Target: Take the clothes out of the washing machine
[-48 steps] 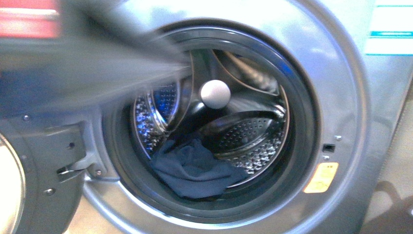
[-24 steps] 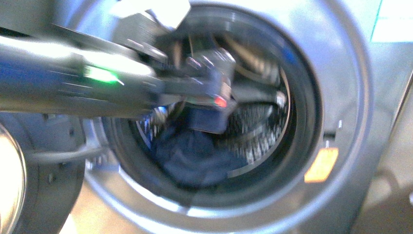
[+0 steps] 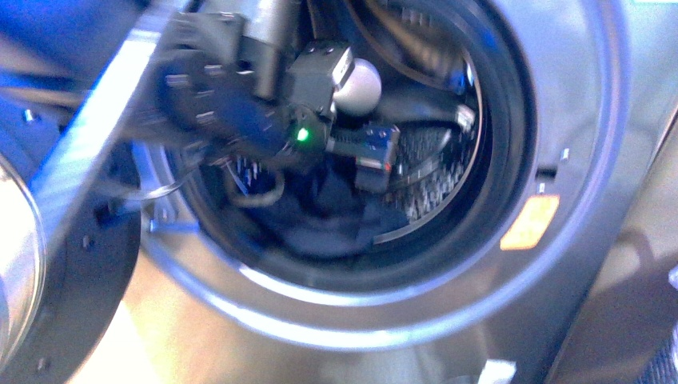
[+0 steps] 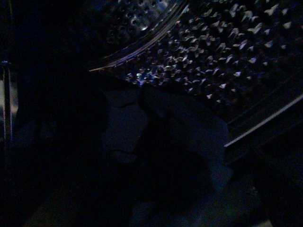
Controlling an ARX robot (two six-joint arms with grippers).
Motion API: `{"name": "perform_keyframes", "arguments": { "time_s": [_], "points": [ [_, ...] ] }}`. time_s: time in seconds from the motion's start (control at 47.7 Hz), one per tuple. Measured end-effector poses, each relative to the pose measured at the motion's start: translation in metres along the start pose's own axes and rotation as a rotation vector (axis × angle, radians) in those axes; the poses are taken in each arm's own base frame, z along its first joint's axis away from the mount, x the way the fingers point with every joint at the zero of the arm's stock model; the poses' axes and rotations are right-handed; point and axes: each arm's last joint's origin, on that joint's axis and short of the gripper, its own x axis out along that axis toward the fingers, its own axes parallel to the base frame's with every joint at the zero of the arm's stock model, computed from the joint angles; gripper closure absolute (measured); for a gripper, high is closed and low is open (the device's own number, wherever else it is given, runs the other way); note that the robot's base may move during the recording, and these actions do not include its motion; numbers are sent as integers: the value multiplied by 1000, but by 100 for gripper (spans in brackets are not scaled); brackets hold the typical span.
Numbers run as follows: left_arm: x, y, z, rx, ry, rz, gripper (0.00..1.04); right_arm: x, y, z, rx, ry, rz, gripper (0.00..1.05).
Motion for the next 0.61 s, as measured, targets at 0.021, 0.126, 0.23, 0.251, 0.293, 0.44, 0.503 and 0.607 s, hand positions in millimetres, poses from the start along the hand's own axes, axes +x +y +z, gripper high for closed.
{"name": "perform_keyframes", "arguments": {
  "time_s": [0.021,0.126,0.23,0.251,0.293,0.44,0.503,0.607],
  "points": [
    [4,2,-1,12,6,11,7,0,0,0,0,0,0,7],
    [21,10,-7,59,29,66,7,0,0,0,0,0,0,7],
    [34,19,-9,84,44,113,7,0,0,0,0,0,0,7],
    [37,22,-9,86,48,124,7,0,0,0,0,0,0,7],
    [44,30,-9,91,49,161,7,0,0,0,0,0,0,7],
    [56,53,-8,66,85,222,7,0,0,0,0,0,0,7],
    [60,55,-10,44,117,218,7,0,0,0,0,0,0,7],
    [62,55,-18,-14,187,146,7,0,0,0,0,0,0,7]
  ]
}}
